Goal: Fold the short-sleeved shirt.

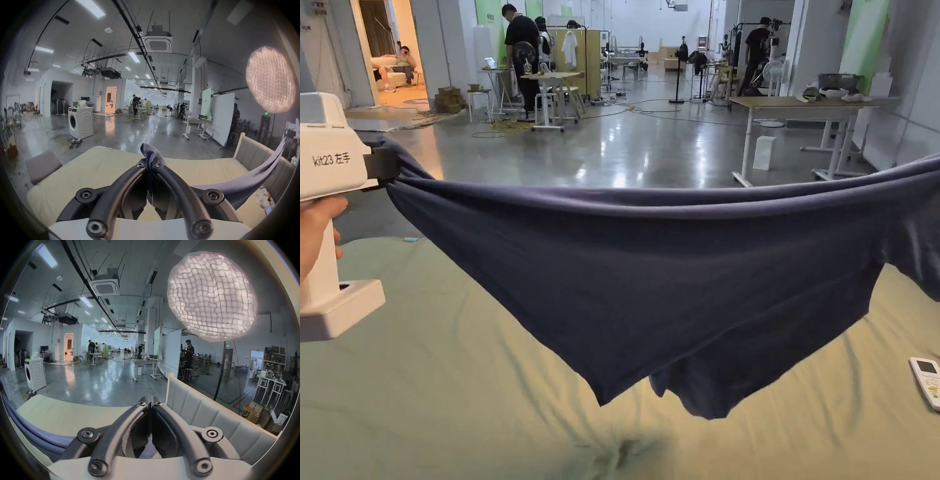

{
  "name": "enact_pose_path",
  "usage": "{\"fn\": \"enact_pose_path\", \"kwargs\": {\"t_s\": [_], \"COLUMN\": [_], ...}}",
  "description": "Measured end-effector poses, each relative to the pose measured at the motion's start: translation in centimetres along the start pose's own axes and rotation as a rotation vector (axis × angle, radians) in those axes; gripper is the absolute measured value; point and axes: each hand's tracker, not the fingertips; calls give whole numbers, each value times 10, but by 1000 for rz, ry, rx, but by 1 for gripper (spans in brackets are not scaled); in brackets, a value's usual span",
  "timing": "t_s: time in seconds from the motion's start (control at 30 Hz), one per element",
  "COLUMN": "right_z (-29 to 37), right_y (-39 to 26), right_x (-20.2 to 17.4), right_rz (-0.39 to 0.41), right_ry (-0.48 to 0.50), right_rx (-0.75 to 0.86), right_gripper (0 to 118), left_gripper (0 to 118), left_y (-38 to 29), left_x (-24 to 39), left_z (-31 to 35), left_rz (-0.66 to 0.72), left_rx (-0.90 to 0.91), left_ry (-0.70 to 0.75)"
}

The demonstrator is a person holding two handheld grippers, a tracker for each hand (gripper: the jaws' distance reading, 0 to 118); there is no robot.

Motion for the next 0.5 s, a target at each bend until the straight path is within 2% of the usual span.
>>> {"fn": "enact_pose_path", "kwargs": {"t_s": [0.17, 0.27, 0.37, 0.43, 0.5], "right_z": [-26, -43, -54, -62, -65], "right_y": [-1, -3, -16, -37, -62], "right_x": [-6, -12, -14, -17, -21], "right_rz": [-28, 4, -62, -114, -99], "right_ry": [-2, -18, -7, 5, 8], "right_rx": [-17, -22, -47, -118, -122], "right_gripper": [2, 2, 2, 2, 2], "left_gripper": [5, 5, 5, 5, 5], "left_y": [5, -3, -23, -45, -72], "left_x": [8, 14, 17, 17, 17], "left_z": [-19, -32, -50, -60, -65], "left_rz": [16, 9, 13, 18, 66], "left_rx": [-22, -40, -91, -122, -129], "left_ry": [-15, -3, 4, 21, 27]}}
